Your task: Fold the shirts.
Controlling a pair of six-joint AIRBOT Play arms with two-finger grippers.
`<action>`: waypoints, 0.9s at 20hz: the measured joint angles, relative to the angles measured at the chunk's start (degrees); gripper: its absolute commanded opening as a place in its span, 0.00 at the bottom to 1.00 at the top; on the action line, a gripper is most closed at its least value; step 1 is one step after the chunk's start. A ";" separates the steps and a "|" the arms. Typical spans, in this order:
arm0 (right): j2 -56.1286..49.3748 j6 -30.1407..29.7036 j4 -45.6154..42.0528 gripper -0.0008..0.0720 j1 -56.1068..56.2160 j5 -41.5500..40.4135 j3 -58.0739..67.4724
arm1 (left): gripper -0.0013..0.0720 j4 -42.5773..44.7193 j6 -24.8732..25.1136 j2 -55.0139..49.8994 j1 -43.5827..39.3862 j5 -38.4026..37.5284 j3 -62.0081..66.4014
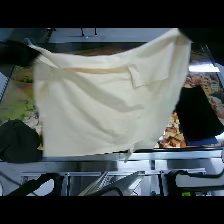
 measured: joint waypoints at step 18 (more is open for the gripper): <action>-18.93 11.19 -9.03 0.23 -4.55 13.66 -6.51 | 0.98 3.13 -9.22 -26.01 9.97 -14.62 -2.54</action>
